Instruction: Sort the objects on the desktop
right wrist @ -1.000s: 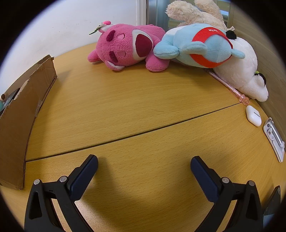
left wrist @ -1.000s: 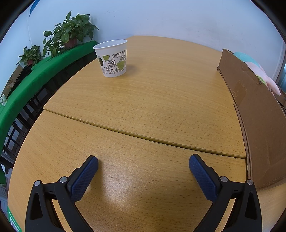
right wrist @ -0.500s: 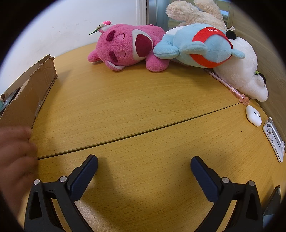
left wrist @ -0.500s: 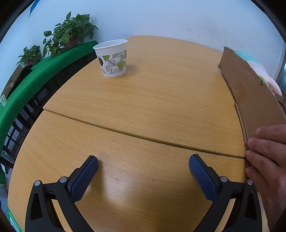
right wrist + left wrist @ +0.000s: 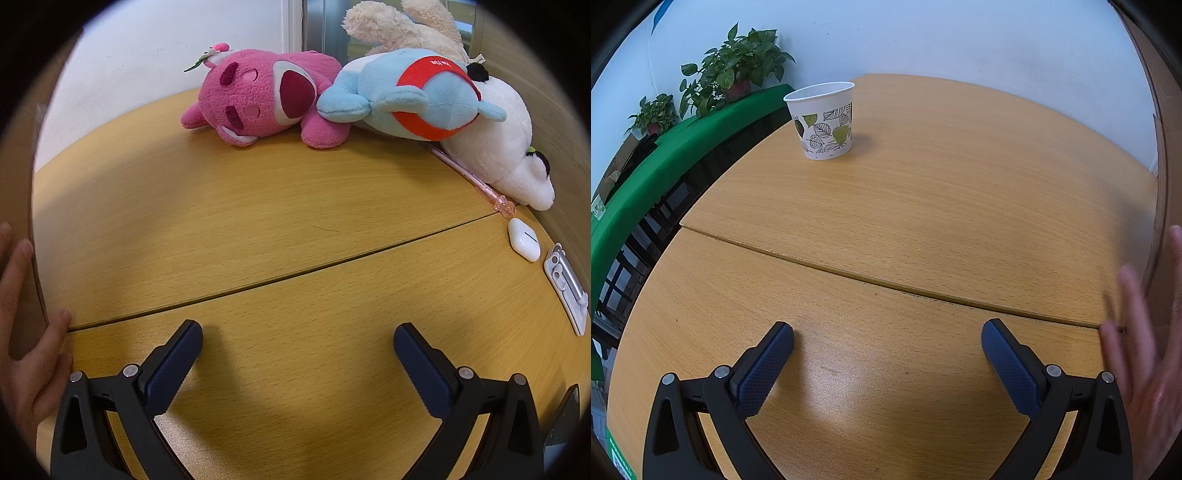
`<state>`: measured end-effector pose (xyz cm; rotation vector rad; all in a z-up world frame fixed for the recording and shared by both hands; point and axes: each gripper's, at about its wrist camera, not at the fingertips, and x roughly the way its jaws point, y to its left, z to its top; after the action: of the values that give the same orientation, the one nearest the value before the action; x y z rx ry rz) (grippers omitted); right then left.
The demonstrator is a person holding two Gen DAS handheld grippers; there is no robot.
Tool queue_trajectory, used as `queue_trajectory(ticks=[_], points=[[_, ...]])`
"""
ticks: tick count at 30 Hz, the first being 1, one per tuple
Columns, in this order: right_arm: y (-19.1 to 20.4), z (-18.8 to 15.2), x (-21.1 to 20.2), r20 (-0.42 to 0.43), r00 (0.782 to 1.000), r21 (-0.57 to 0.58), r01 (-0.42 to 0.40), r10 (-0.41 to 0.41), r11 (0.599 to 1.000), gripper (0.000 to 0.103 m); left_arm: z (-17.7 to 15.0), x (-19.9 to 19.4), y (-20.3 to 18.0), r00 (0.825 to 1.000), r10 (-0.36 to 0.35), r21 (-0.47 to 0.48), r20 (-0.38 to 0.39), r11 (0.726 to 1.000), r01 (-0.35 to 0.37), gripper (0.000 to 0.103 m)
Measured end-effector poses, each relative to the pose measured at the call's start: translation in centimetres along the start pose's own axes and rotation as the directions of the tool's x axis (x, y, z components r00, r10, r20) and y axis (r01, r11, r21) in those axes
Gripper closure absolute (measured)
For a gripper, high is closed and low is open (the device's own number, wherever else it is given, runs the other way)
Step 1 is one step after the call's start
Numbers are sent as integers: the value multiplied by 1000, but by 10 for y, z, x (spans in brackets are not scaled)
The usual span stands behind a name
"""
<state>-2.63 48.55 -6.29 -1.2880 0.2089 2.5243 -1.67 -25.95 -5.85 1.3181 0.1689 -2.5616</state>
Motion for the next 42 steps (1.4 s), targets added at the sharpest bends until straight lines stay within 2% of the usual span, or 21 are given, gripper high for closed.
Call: queue_trajectory(ticks=[42], points=[[-3, -2, -5, -2, 1000, 0, 0, 0, 1000, 0, -1, 0, 0, 1000, 1, -1, 0, 1000, -1, 0]])
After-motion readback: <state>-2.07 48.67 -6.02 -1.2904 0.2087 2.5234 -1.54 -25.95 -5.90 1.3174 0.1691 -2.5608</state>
